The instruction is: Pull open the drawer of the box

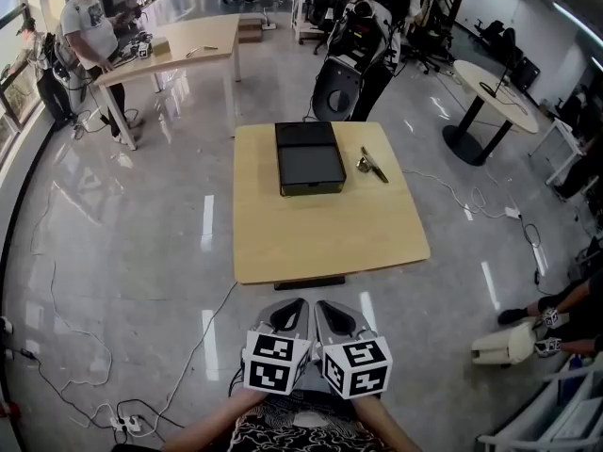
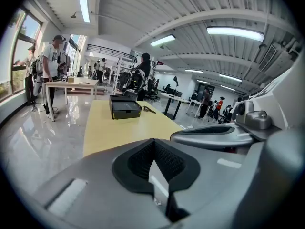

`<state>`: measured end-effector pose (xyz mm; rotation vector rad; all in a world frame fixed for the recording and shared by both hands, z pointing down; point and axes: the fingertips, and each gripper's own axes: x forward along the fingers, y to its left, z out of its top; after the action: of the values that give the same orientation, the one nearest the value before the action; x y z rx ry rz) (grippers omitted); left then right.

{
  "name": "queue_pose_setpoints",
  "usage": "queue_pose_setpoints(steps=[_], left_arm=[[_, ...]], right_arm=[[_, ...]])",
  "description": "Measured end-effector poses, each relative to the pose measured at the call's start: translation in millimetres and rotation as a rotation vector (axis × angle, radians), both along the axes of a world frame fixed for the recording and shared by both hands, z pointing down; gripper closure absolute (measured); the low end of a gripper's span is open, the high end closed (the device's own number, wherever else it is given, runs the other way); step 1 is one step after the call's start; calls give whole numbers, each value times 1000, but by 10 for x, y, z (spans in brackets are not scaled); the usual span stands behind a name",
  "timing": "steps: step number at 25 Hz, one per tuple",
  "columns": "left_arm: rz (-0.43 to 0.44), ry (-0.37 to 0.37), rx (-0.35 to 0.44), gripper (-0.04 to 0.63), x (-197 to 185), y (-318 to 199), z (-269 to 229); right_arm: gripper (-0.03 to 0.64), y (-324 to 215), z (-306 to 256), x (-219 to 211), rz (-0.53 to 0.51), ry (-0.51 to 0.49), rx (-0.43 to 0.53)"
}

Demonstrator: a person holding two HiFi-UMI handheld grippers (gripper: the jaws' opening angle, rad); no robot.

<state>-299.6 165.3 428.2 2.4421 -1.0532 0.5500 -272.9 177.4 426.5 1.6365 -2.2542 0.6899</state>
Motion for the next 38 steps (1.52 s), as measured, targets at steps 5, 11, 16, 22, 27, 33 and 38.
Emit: queue_pose_setpoints(steps=[5, 11, 16, 22, 27, 33, 38], left_arm=[[-30, -12, -1, 583, 489, -1171, 222], [-71, -28, 4, 581, 1864, -2950, 184], [-111, -42, -9, 581, 3243, -3874, 441], [-184, -65, -27, 581, 5272, -5321, 161], [-237, -67, -30, 581, 6058, -5974, 346], [-277, -89, -26, 581, 5940, -6600, 373], [-290, -76, -37, 581, 5483, -7185, 693]], right_arm=[[611, -1170, 217, 502, -27, -9, 4], [611, -2965, 183, 1872, -75, -18, 11], [611, -3886, 418, 3242, -135, 26, 11], [611, -5356, 97, 5229, -262, 105, 50], [609, -6038, 241, 5982, -377, 239, 131], [611, -6740, 235, 5911, -431, 317, 168], [611, -7324, 619, 5478, -472, 399, 174]])
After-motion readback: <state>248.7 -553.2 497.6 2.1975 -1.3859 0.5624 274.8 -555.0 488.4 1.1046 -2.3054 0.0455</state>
